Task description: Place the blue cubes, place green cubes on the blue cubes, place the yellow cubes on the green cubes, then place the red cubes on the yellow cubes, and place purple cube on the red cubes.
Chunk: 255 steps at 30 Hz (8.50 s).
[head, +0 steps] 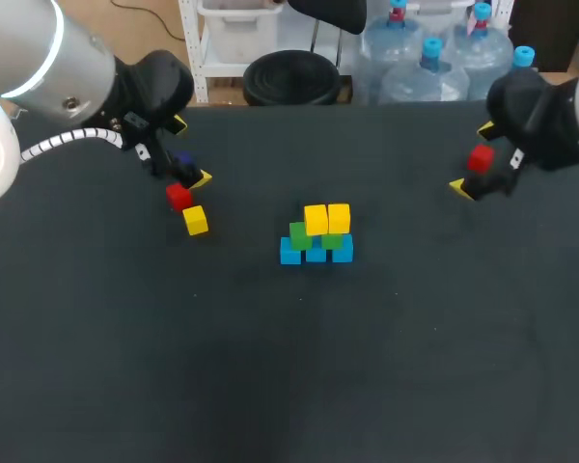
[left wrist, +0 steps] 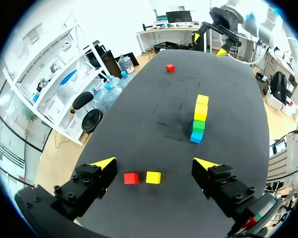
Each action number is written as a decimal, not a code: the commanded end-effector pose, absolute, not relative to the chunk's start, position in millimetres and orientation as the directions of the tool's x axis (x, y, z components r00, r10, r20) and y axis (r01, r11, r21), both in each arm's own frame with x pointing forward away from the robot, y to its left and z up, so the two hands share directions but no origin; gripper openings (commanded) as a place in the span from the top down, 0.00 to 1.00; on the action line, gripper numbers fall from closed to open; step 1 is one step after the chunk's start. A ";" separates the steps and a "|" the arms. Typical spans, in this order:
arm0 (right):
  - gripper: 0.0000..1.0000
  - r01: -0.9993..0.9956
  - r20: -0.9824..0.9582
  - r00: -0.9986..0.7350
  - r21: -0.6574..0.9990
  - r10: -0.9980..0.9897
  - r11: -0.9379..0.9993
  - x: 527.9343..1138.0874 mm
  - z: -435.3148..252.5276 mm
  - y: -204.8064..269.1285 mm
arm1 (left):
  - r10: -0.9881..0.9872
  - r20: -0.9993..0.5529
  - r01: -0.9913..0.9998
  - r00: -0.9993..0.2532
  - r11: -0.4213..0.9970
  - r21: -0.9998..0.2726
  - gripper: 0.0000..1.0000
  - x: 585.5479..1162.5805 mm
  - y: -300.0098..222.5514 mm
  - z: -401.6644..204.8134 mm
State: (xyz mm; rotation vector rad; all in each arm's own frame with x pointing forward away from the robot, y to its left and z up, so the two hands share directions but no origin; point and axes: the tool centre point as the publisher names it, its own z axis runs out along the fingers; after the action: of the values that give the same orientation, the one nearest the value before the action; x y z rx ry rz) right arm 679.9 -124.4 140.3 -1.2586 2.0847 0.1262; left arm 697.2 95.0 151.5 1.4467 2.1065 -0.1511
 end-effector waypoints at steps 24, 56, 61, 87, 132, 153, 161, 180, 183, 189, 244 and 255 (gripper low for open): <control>0.00 -0.719 -0.600 -0.294 -0.374 -0.744 0.586 677.3 139.3 -122.7 | 0.896 -0.380 0.952 -0.231 0.290 0.103 0.00 697.3 97.1 116.3; 0.00 -0.719 -0.600 -0.294 -0.374 -0.744 0.586 677.3 139.3 -122.7 | 0.910 -0.207 0.933 -0.359 0.359 -0.036 0.00 691.8 110.5 38.3; 0.00 -0.719 -0.600 -0.294 -0.374 -0.744 0.586 677.3 139.3 -122.7 | 0.908 -0.217 0.933 -0.359 0.359 -0.041 0.00 694.0 110.7 31.0; 0.00 -0.719 -0.600 -0.294 -0.374 -0.744 0.586 677.3 139.3 -122.7 | 0.920 -0.201 0.942 -0.335 0.331 -0.053 0.00 709.4 110.9 7.2; 0.00 -0.719 -0.600 -0.294 -0.374 -0.744 0.586 677.3 139.3 -122.7 | 0.939 -0.164 0.953 -0.302 0.298 -0.046 1.00 709.7 114.5 -6.2; 0.00 -0.719 -0.600 -0.294 -0.374 -0.744 0.586 677.3 139.3 -122.7 | 0.971 -0.224 0.996 -0.087 0.088 -0.010 1.00 703.7 76.1 70.1; 0.00 -0.719 -0.600 -0.294 -0.374 -0.744 0.586 677.3 139.3 -122.7 | 0.975 -0.207 0.997 -0.076 0.076 -0.007 1.00 702.0 59.8 79.3; 0.00 -0.719 -0.600 -0.294 -0.374 -0.744 0.586 677.3 139.3 -122.7 | 0.970 -0.240 0.998 -0.046 0.055 0.031 1.00 679.3 10.4 96.7; 0.00 -0.719 -0.600 -0.294 -0.374 -0.744 0.586 677.3 139.3 -122.7 | 0.970 -0.239 0.998 -0.040 0.049 0.030 1.00 675.4 3.9 97.4; 0.00 -0.719 -0.600 -0.294 -0.374 -0.744 0.586 677.3 139.3 -122.7 | 0.971 -0.237 0.999 -0.036 0.040 0.014 1.00 664.4 -6.3 90.6; 0.00 -0.719 -0.600 -0.294 -0.374 -0.744 0.586 677.3 139.3 -122.7 | 0.981 -0.193 0.999 -0.037 0.030 -0.040 1.00 665.6 -29.6 56.4; 0.00 -0.719 -0.600 -0.294 -0.374 -0.744 0.586 677.3 139.3 -122.7 | 0.980 -0.195 0.999 -0.032 0.025 -0.036 1.00 666.4 -33.3 55.2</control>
State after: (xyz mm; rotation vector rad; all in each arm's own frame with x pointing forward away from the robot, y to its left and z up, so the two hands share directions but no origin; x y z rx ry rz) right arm 680.9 -123.6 140.2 -1.2612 2.0860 0.1289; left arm 664.0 -32.0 55.3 2.0970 2.1616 -0.2469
